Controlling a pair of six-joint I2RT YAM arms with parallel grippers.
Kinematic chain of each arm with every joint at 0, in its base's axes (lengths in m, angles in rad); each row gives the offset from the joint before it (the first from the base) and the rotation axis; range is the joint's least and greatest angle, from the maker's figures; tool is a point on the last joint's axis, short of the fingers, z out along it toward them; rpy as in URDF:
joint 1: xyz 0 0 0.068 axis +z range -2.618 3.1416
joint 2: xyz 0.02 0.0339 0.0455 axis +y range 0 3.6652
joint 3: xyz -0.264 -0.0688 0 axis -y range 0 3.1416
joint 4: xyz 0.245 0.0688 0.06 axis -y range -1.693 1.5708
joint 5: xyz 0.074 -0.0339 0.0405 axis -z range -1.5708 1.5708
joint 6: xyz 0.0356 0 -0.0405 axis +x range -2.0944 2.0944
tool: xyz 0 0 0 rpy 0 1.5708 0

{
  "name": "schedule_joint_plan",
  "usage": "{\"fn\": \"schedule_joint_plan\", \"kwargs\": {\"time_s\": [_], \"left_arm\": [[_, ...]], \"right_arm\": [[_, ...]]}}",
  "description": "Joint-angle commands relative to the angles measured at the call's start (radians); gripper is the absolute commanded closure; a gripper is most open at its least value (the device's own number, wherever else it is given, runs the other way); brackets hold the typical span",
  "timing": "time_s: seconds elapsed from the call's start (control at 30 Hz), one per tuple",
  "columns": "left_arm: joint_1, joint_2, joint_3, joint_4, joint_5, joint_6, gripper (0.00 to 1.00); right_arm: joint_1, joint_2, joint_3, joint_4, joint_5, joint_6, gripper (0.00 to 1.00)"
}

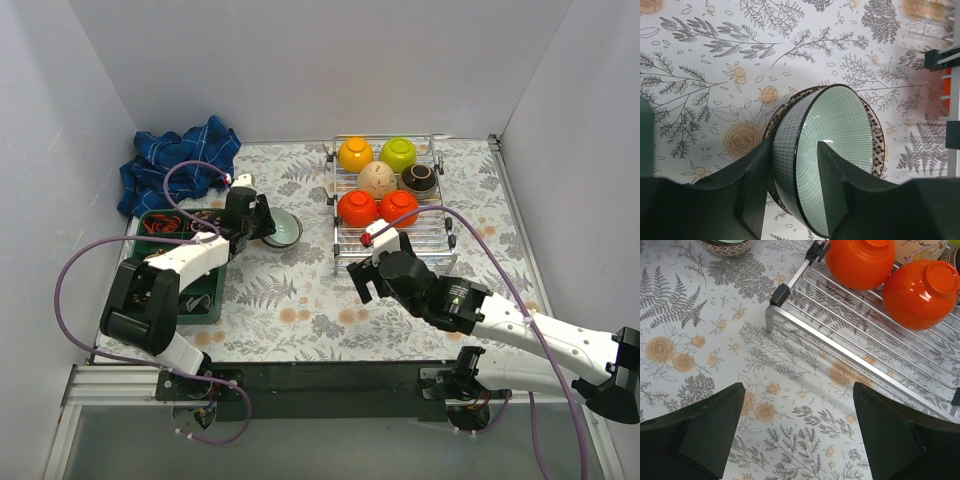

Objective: Unload the bowls from the dish rack

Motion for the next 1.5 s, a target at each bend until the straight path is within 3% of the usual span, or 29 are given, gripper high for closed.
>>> {"fn": "schedule_joint_plan", "kwargs": {"time_s": [0.0,0.33,0.7,0.93,1.0,1.07,1.23,1.27,1.47], "left_arm": [[0.003,-0.097,-0.012,0.052,0.005,-0.025,0.58],[0.008,-0.158,-0.033,-0.006,-0.047,-0.071,0.64],[0.019,-0.163,-0.058,-0.046,-0.041,-0.126,1.0],[0.022,-0.149,-0.061,-0.043,-0.035,-0.139,1.0],[0.023,-0.146,-0.058,-0.042,-0.035,-0.134,0.96],[0.022,-0.14,-0.056,-0.043,-0.035,-0.127,0.81],[0.022,-0.167,-0.052,-0.068,-0.009,-0.126,0.63],[0.022,-0.189,-0.046,-0.077,-0.001,-0.126,0.55],[0.022,-0.301,-0.006,-0.201,0.019,-0.128,0.34]], "right_arm": [[-0.006,0.016,0.038,-0.002,0.017,0.005,0.03],[-0.006,0.007,0.032,0.0,0.024,0.015,0.03],[-0.007,-0.006,0.013,0.0,0.028,0.027,0.03],[-0.009,-0.018,-0.012,0.0,0.037,0.036,0.03],[-0.012,-0.021,-0.017,0.0,0.037,0.038,0.03],[-0.017,-0.022,-0.023,0.003,0.037,0.036,0.03],[-0.053,-0.016,-0.017,0.004,0.053,0.001,0.03],[-0.064,-0.013,-0.006,0.003,0.054,-0.01,0.03],[-0.191,0.025,0.046,0.003,0.057,-0.14,0.03]]}}
